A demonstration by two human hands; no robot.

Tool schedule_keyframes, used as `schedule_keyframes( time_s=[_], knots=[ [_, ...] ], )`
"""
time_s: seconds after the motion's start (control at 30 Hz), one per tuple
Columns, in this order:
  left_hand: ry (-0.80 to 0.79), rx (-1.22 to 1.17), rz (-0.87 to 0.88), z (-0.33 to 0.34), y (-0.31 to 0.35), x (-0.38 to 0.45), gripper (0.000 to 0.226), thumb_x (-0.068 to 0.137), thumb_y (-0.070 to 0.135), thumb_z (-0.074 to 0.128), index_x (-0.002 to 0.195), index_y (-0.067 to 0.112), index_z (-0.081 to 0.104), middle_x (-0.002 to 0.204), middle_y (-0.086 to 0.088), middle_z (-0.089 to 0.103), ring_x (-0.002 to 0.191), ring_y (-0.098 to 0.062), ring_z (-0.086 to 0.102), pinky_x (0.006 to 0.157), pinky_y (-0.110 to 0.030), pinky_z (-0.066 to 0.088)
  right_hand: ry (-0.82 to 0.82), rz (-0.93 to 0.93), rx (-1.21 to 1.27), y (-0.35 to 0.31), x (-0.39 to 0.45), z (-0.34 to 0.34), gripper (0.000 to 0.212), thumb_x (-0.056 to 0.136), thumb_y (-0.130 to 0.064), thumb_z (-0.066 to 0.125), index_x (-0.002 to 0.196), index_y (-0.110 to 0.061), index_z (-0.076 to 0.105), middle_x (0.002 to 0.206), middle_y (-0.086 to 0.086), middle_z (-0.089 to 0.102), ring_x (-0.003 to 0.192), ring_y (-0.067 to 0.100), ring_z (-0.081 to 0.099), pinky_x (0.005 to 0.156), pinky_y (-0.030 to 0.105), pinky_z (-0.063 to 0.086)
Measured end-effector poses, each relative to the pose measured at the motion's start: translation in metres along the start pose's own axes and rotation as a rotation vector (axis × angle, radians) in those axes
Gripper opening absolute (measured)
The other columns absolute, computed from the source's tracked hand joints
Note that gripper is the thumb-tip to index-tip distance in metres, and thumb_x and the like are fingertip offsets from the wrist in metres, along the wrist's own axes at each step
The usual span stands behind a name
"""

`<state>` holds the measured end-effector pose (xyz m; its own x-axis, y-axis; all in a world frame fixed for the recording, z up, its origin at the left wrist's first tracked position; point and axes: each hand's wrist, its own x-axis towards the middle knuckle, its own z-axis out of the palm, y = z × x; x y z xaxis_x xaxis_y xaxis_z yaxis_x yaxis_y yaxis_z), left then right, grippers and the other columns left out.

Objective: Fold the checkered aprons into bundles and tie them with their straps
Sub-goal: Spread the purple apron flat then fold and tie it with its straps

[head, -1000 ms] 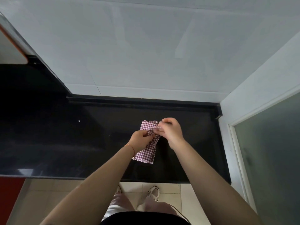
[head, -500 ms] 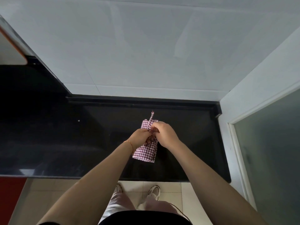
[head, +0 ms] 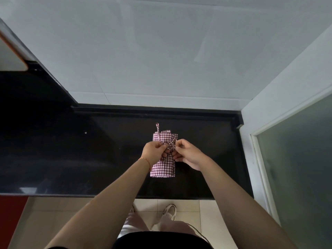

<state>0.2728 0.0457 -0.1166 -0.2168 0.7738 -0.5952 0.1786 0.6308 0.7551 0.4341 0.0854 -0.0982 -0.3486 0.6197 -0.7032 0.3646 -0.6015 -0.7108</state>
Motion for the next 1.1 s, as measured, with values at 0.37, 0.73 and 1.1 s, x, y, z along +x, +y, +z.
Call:
schedule_keyframes(
  time_s=[0.37,0.73,1.1],
  knots=[
    [0.021,0.274,0.159,0.001,0.005,-0.009,0.017,0.096,0.01,0.059,0.081,0.018,0.064,0.082,0.003,0.063,0.074,-0.01,0.058,0.059,-0.014,0.04,0.195,-0.344,-0.725,-0.027,-0.002,0.018,0.018,0.086,-0.026,0.074,0.087,-0.019,0.057,0.088,-0.002,0.061,0.08,0.013,0.059,0.07,0.026,0.05],
    [0.151,0.156,0.063,-0.003,0.016,-0.002,0.024,0.081,0.034,0.08,0.088,0.022,0.062,0.085,0.003,0.073,0.081,-0.011,0.071,0.077,-0.03,0.058,0.319,-0.467,-0.948,-0.015,-0.003,0.034,0.01,0.098,-0.013,0.056,0.092,-0.02,0.053,0.094,0.0,0.063,0.089,0.015,0.062,0.081,0.03,0.053],
    [0.104,0.204,0.102,-0.006,0.015,-0.003,0.018,0.085,0.007,0.07,0.084,0.018,0.056,0.085,0.001,0.062,0.077,-0.012,0.058,0.063,-0.018,0.042,0.301,-0.691,-1.253,-0.004,-0.001,0.038,0.015,0.097,-0.009,0.057,0.11,-0.009,0.064,0.107,0.008,0.065,0.097,0.019,0.062,0.082,0.027,0.048]
  ],
)
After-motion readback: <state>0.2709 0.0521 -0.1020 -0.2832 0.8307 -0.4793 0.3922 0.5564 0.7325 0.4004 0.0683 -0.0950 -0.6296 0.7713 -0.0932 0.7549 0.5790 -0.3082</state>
